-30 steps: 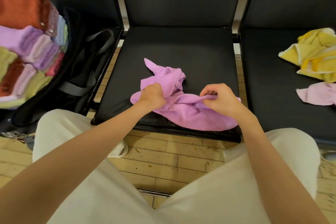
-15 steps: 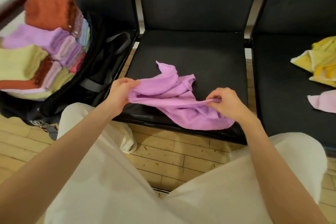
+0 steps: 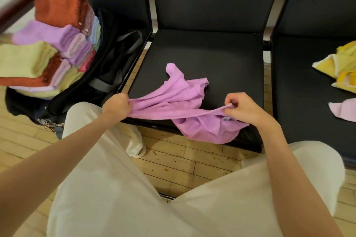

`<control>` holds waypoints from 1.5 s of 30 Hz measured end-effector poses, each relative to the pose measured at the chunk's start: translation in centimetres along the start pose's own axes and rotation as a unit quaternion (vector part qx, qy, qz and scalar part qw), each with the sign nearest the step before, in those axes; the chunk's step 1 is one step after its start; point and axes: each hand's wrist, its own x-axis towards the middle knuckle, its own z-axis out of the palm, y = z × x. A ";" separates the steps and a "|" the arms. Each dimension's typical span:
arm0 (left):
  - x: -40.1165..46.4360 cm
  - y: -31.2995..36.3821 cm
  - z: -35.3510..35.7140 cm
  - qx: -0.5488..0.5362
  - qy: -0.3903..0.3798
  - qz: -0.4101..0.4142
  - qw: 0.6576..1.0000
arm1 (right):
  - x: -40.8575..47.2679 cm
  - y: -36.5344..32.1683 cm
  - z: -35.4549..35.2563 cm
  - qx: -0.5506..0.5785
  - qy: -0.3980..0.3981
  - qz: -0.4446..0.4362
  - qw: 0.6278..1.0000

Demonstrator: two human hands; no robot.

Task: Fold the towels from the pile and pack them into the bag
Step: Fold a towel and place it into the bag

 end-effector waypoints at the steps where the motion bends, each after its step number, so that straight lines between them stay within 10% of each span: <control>1: 0.1 0.0 0.2 0.024 -0.008 -0.004 1.000 | -0.1 0.0 -0.3 0.024 0.003 -0.021 0.999; 7: 1.1 2.2 -0.6 0.084 -0.027 -0.020 0.996 | 0.2 -0.1 -0.4 0.139 0.087 -0.054 0.985; 12: 5.0 8.4 -1.1 -0.071 -0.007 0.046 0.996 | 1.7 -0.4 1.4 0.144 0.173 -0.046 0.973; 30: 14.2 17.5 3.8 -0.173 0.012 -0.029 0.985 | 4.4 0.5 1.9 0.059 0.206 -0.031 0.976; 36: 10.5 19.8 -0.8 -0.471 -0.027 0.093 0.877 | 3.7 0.2 1.6 0.109 0.200 -0.046 0.973; 45: 3.1 18.3 0.7 -0.572 -0.204 0.114 0.786 | 2.7 -0.6 0.9 0.257 0.245 -0.074 0.932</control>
